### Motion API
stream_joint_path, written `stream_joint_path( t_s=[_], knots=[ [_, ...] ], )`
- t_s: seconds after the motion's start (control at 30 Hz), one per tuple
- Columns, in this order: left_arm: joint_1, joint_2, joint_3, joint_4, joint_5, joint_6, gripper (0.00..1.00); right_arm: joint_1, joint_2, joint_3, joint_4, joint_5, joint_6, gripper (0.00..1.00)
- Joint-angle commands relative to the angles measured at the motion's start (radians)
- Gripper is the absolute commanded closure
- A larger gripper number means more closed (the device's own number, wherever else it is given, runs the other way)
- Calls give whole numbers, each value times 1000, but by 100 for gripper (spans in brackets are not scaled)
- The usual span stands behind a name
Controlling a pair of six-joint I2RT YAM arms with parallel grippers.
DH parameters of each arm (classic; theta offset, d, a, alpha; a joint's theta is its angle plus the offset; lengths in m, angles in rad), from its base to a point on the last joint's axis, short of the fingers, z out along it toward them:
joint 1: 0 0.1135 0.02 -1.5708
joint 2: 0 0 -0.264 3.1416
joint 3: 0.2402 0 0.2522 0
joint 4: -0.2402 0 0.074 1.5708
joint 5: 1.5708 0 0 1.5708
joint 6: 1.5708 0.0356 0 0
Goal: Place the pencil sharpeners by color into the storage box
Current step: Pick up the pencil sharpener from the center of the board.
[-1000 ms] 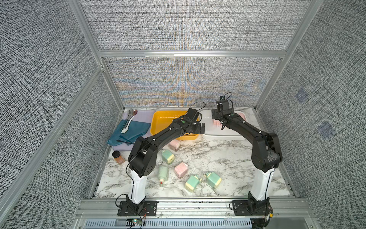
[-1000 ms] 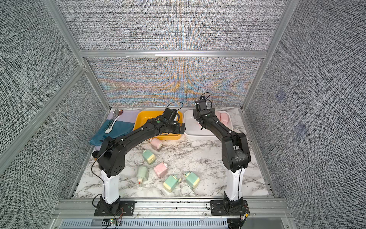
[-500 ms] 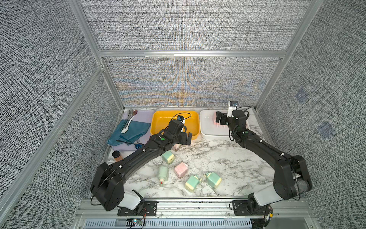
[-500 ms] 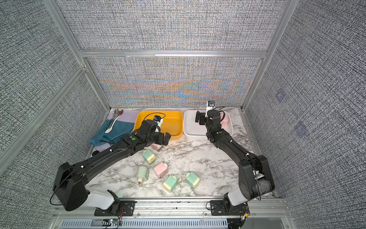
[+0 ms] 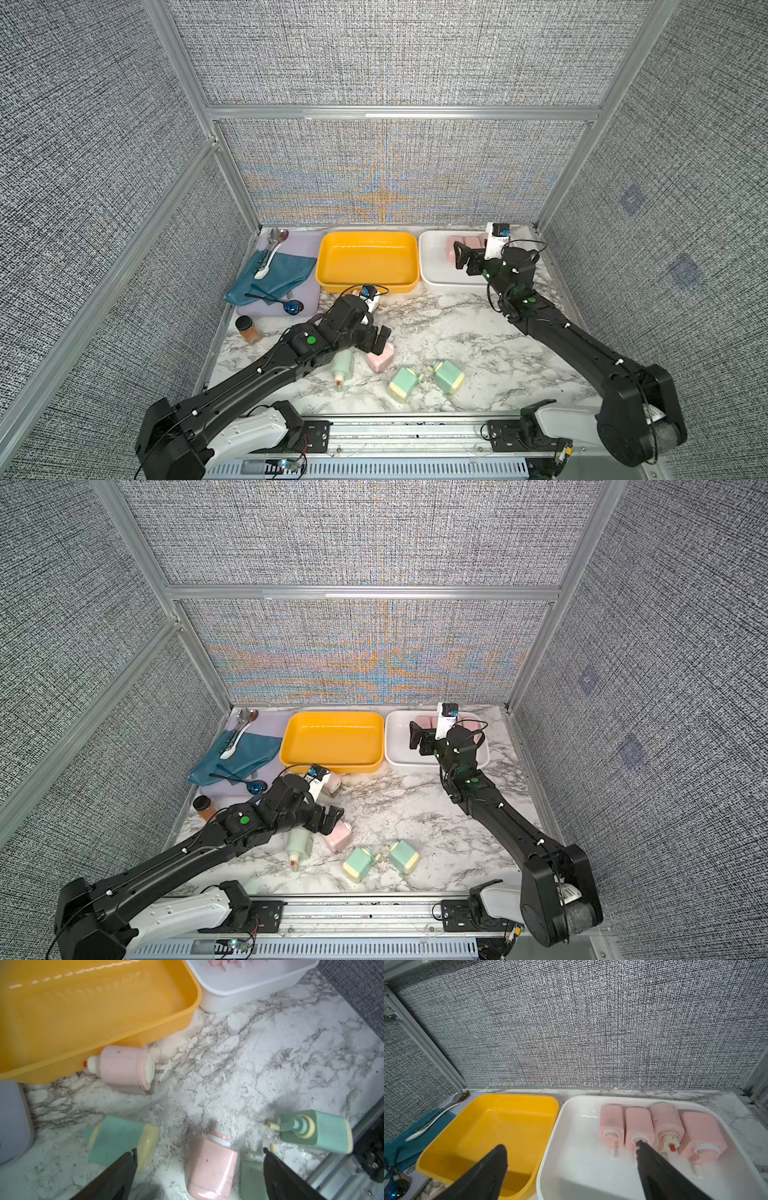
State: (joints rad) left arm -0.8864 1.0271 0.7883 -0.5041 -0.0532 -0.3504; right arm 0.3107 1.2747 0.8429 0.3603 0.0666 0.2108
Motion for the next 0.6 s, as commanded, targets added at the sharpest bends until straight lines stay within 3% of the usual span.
stream_joint_path(
  t_s=[0.0, 0.23, 0.57],
  knots=[
    [-59, -46, -37, -90, -41, -73, 3, 4, -29, -14, -44, 32, 3, 1],
    [-140, -56, -130, -66, -94, -171, 6, 4, -72, -25, -82, -22, 33, 1],
    [-220, 104, -118, -3, -165, -27, 9, 4, -88, -16, -80, -66, 49, 1]
  ],
)
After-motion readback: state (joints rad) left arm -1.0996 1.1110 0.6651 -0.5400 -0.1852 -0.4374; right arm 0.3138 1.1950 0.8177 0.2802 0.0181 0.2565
